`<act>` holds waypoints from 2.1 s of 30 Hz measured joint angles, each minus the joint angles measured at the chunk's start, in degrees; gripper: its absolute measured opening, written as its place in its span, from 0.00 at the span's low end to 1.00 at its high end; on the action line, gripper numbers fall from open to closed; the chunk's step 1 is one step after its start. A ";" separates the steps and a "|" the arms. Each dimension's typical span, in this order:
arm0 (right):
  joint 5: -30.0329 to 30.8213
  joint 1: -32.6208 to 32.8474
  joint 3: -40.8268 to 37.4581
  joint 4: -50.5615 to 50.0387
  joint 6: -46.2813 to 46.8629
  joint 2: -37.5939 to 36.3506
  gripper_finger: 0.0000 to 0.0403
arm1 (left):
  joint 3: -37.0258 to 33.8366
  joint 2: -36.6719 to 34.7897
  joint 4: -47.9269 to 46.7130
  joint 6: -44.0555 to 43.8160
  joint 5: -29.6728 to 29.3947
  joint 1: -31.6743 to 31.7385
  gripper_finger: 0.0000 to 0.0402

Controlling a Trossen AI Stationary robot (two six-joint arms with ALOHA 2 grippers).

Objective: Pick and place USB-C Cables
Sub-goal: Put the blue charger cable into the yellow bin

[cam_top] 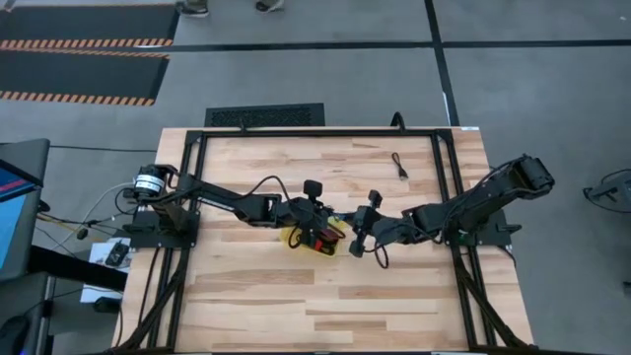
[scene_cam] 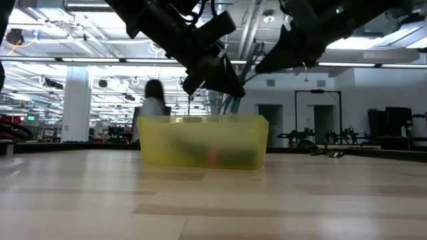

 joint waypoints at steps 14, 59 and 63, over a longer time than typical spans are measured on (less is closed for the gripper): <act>6.81 1.79 -0.04 1.72 1.62 0.07 0.33 | 4.17 0.00 -24.78 -1.65 -3.09 -1.53 0.02; 19.30 2.58 -0.04 -11.85 18.48 0.04 0.34 | 26.08 10.93 -59.38 -38.19 20.29 -3.21 0.11; 19.30 2.84 -0.04 -12.64 19.42 0.04 0.33 | 26.08 10.93 -61.66 -38.17 20.28 -3.21 0.13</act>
